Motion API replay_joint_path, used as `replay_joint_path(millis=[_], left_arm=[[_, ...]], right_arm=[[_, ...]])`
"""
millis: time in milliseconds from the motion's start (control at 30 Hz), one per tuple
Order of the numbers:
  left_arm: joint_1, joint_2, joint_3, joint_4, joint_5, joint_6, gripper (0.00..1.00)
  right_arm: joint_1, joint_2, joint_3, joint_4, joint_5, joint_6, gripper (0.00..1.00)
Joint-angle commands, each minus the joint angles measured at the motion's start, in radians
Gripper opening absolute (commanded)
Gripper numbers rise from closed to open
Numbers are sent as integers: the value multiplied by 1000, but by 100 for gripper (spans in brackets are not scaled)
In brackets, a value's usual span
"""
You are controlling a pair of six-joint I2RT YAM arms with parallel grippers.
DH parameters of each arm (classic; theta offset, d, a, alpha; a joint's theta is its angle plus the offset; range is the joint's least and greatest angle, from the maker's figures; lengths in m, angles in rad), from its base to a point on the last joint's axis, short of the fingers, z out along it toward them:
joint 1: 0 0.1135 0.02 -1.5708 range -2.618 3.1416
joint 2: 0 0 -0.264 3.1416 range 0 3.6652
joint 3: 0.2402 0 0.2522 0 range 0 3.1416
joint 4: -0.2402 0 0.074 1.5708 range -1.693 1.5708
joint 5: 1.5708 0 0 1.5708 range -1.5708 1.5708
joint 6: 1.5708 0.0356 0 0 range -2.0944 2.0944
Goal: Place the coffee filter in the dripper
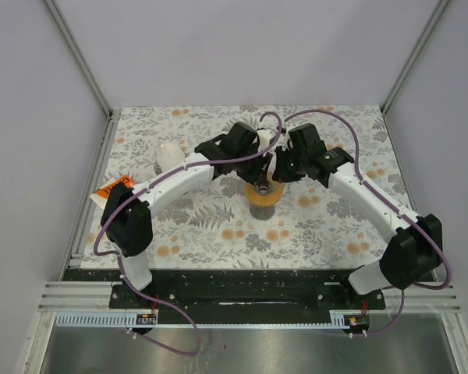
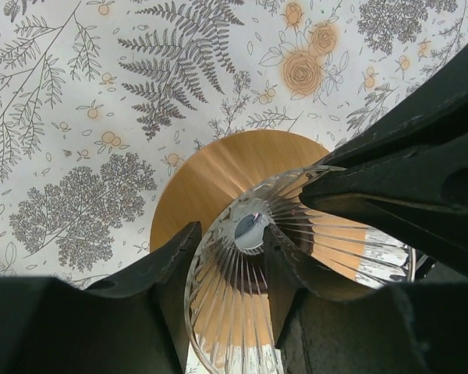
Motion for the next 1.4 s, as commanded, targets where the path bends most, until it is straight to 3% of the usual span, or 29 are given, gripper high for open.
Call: replay_joint_path(millis=[0,167,400,600,867,933,1133,1367], left_arm=[[17,-13,82,-53,21,8,44],[21,-36,128,-56,47,63,58],[67,-59,210,-90,90,60,62],[92,-114,231,-131,104,141,71],[143,-154,277,-231,133,172,72],[152,-176,299,-260,121,201,73],[248,-280,299,-340,27,248,77],[454,-429,213,-420,-66,276,84]], right_arm=[[26,46,6,-135,18,-45,0],[27,44,24,-142,30,-45,0],[27,47,46,-149,39,-42,0],[27,58,53,-148,38,-44,0],[27,51,55,-148,32,-53,1],[27,47,56,-143,27,-56,5],[27,51,78,-140,-3,-65,34],[27,49,122,-142,-13,-96,49]])
